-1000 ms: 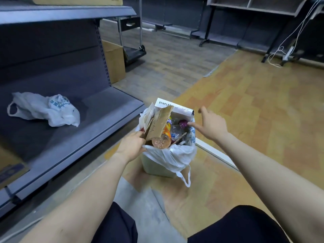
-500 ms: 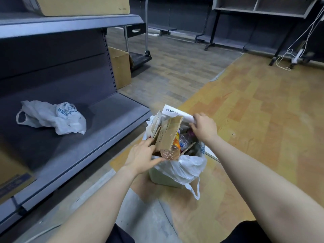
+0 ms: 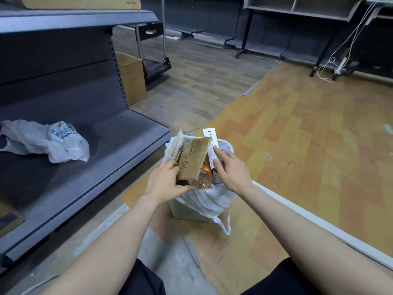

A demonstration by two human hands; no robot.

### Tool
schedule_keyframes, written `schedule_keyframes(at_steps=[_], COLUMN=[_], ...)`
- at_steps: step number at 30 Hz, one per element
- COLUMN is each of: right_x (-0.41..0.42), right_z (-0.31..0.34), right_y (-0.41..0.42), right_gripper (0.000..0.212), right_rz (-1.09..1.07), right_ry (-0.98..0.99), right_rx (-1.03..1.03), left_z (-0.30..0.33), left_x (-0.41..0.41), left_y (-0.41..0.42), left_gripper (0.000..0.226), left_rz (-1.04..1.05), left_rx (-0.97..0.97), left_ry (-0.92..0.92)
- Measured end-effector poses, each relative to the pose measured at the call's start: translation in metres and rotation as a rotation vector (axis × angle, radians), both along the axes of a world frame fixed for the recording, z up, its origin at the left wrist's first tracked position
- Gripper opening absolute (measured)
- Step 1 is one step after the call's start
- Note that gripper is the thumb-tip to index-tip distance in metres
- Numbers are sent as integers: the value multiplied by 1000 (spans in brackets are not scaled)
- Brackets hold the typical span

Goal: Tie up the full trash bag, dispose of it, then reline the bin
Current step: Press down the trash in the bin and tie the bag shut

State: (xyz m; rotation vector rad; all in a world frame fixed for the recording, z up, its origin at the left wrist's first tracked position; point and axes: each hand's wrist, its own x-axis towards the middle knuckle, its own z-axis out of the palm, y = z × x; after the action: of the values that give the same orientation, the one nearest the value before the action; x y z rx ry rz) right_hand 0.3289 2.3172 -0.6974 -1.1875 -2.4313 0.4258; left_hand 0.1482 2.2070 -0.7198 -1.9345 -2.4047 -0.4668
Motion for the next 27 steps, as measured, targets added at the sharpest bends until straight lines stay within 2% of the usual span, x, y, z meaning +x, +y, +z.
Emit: schedule_keyframes(at_steps=[3, 5, 11, 14, 17, 20, 23, 25, 27], right_x=[2, 0, 0, -1, -3, -5, -4, -3, -4], right_z=[-1, -5, -6, -8, -8, -9, -8, -8, -8], right_y=[-2, -4, 6, 5, 6, 6, 8, 9, 7], right_gripper=[60, 61, 54, 53, 49, 51, 51, 50, 51], right_rz=[-8, -26, -215, -197, -175, -159, -148, -134, -129], right_ry=[32, 46, 179, 139, 82, 40, 85, 99, 91], right_rx=[-92, -78, -71, -82, -14, 60, 17, 1, -2], left_z=[3, 5, 17, 21, 18, 19, 17, 13, 11], left_x=[6, 12, 16, 15, 13, 13, 7, 2, 1], left_y=[2, 5, 12, 14, 14, 11, 4, 2, 6], left_gripper=[58, 48, 52, 49, 47, 50, 55, 48, 50], left_rz=[8, 29, 97, 105, 125, 24, -30, 39, 146], left_rx=[53, 83, 222, 253, 236, 213, 210, 264, 300], left_ry=[-87, -105, -274, -381, -412, -611, -743, -702, -547])
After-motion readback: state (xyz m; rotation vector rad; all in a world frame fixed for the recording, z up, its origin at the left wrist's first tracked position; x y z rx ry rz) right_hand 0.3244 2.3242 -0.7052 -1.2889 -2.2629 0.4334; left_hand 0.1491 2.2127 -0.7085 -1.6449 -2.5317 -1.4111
